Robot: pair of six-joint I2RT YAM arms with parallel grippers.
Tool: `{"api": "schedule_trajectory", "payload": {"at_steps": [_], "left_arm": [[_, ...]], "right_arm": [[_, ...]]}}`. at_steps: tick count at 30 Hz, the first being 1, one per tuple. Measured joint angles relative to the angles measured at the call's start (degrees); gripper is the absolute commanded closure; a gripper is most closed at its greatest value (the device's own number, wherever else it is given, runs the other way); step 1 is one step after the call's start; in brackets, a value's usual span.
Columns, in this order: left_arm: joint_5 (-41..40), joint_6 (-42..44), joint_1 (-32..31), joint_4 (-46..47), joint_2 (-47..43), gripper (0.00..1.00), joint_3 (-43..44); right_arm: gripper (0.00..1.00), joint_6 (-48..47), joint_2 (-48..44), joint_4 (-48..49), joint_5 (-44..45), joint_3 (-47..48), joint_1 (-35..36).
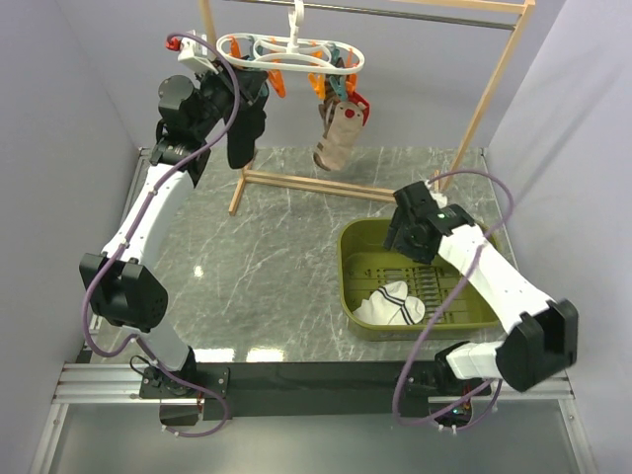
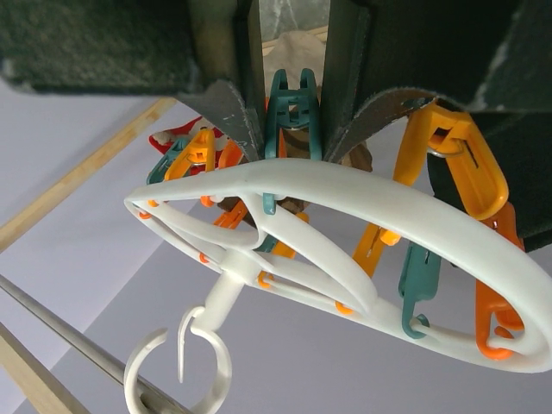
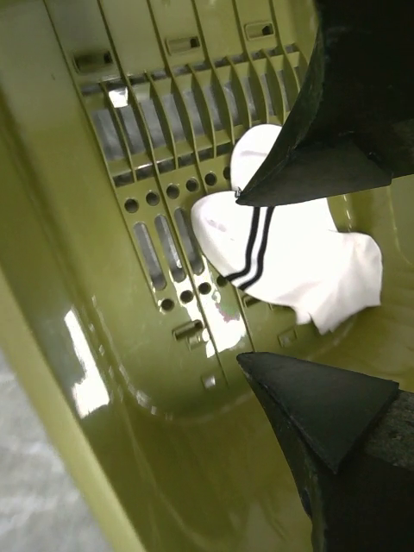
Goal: Clip the socks to the hanger
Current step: Open the clamp at the hanger, then pick up the sock from the bin.
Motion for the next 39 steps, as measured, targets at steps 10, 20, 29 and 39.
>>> {"api": "schedule_trajectory", "payload": {"at_steps": [10, 20, 29, 39], "left_arm": [[-0.26, 0.0, -0.2, -0.02, 0.0, 0.76, 0.0], [-0.83, 0.0, -0.5, -0.46, 0.0, 0.76, 0.0], [-0.83, 0.0, -0.55, -0.85, -0.35, 0.76, -0.46], [-1.29, 0.11, -0.72, -1.31, -2.8, 0.76, -2.29]], "right_arm": [[0.2, -0.63, 6.4, 2.97, -4.0, -9.09, 1.66], [0.21, 0.7, 5.46, 5.79, -7.23, -17.29, 3.17], [0.47, 1.77, 5.97, 9.2, -5.57, -18.18, 4.02], [0.79, 0.63, 7.82, 12.2, -4.9, -18.32, 4.13]]}}
